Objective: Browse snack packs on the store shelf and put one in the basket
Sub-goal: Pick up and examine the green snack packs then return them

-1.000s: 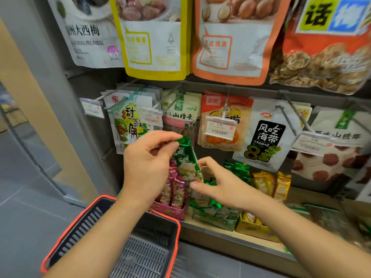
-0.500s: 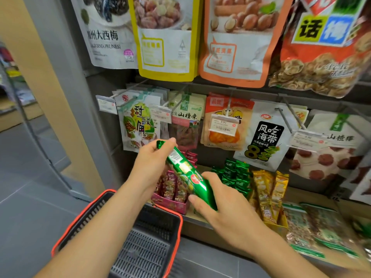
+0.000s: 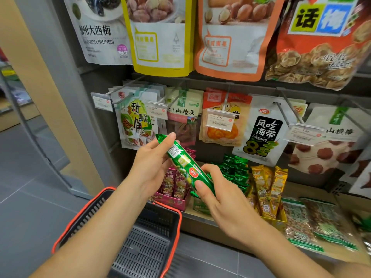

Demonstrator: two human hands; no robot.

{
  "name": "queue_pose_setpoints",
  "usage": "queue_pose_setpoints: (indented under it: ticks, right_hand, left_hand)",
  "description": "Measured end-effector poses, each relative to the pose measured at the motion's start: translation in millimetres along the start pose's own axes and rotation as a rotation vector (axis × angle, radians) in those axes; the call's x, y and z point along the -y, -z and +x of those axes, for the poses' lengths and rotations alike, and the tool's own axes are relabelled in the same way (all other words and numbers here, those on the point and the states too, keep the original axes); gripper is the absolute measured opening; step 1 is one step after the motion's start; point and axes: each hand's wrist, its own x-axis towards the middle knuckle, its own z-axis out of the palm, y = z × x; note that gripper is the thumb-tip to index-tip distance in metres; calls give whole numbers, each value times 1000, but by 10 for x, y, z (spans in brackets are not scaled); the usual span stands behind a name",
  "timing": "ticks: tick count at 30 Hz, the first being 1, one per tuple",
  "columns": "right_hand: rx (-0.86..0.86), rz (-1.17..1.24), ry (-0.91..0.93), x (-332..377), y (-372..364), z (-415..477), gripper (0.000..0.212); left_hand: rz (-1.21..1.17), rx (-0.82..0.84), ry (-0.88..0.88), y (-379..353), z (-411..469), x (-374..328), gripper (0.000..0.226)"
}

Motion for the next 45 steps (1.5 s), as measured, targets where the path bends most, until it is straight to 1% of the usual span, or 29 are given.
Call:
queue_pose_setpoints:
  ticks: [5,9,12,14,16,18,19,22,23,25,27,29,31,33,39,42,45]
  right_hand:
    - [16,-4,-36,-17,14,5,21]
    - [-2,54,-62,-13,27,42,23]
    - [51,114,-104,-22,52,54,23]
    - [75,170,-150,-44,104,87,20]
    - [12,222,-193,-68,190,146,19]
    - [-66,344,-246,-80,282,193,13]
    - [-84,415,-267,-79,314,204,14]
    - [-89,497,-242,-83,347,200,34]
    - [-97,490,-228,-80,348,196,34]
    - [-141,456,-219,-93,350,195,23]
    - [-210,459,-218,-131,370,198,15]
    - [-295,529,-246,-158,428,211,12]
    - [-398,640,-293,-190,523,225,13]
    - [-466,668,-329,-231,607,232,19]
    - [-523,694,-365,-260,646,202,22]
    - [-562,774,-408,-288,738,195,26]
    - [-581,838,-454,-328,782,184,25]
  left_hand:
    - [-12,31,55,-38,-35,37,37]
    - [61,162,142,-175,-159,171,38]
    - [148,191,118,-218,-196,172,35]
    - [292,188,66,-195,-183,150,34]
    - [547,207,-19,-174,-183,146,26]
    - [762,309,-85,-191,-219,181,21]
    - [838,366,-101,-210,-242,209,21]
    - [999,483,-111,-265,-309,287,24]
    - [1018,503,-107,-281,-320,300,25]
    - [1015,510,-94,-303,-326,310,25]
    - [999,467,-100,-310,-314,314,26]
    - [1003,421,-124,-296,-283,322,29]
    - [1016,412,-108,-255,-249,330,29]
    - [1015,430,-61,-200,-227,329,27]
    - [982,462,-26,-62,-158,262,23]
    - [935,439,-39,22,-122,167,24]
    - [913,360,-62,108,-100,77,34]
